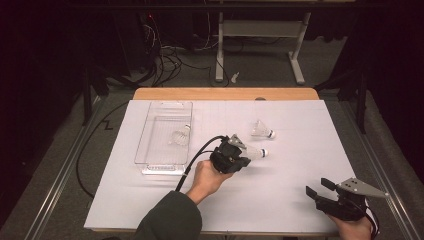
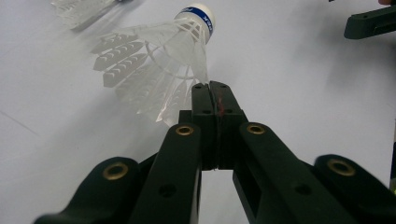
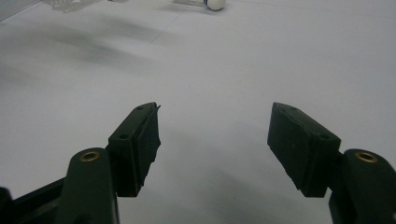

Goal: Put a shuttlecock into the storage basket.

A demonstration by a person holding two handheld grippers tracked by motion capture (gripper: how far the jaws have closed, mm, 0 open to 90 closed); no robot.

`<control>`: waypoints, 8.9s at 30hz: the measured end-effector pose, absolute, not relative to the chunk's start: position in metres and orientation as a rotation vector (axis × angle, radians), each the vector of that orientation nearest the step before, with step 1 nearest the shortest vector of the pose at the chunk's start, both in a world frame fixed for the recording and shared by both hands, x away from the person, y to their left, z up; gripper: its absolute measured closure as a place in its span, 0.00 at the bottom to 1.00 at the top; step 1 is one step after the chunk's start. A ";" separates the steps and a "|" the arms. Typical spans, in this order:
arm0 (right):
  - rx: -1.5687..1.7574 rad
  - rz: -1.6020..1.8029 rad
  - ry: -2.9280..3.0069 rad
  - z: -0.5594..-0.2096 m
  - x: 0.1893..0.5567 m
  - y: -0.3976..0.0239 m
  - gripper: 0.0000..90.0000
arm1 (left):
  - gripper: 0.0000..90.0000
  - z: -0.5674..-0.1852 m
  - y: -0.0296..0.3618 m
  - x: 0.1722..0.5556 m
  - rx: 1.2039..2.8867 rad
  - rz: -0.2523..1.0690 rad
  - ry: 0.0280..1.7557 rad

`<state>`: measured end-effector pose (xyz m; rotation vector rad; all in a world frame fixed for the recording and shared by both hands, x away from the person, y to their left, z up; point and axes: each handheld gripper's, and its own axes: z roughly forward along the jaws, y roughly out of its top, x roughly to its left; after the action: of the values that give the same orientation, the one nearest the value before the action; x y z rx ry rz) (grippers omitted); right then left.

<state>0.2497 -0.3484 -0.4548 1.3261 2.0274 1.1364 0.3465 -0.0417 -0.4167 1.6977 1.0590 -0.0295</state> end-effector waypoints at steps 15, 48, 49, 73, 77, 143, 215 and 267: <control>1.319 1.140 2.028 -0.454 0.249 -0.348 0.38 | 1.00 -0.413 -0.029 0.342 1.666 -0.019 1.065; 1.311 1.157 2.023 -0.454 0.249 -0.349 0.38 | 1.00 -0.399 -0.009 0.331 1.631 -0.022 1.073; 1.311 1.157 2.023 -0.454 0.249 -0.349 0.38 | 1.00 -0.399 -0.009 0.331 1.631 -0.022 1.073; 1.306 1.160 2.031 -0.454 0.250 -0.349 0.38 | 1.00 -0.394 0.006 0.328 1.616 -0.027 1.093; 1.305 1.160 2.032 -0.454 0.250 -0.349 0.38 | 1.00 -0.394 0.010 0.328 1.607 -0.028 1.098; 1.302 1.152 2.036 -0.454 0.250 -0.347 0.38 | 1.00 -0.372 0.068 0.325 1.470 0.108 1.139; 1.304 1.155 2.034 -0.454 0.250 -0.348 0.38 | 1.00 -0.378 0.136 0.389 1.316 0.353 1.374; 1.300 1.152 2.042 -0.454 0.250 -0.347 0.38 | 0.77 -0.413 0.155 0.415 1.287 0.404 1.555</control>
<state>0.2501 -0.3472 -0.4544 1.3001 2.0424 1.1524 0.4150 0.1552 -0.4127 1.2870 1.5546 0.4036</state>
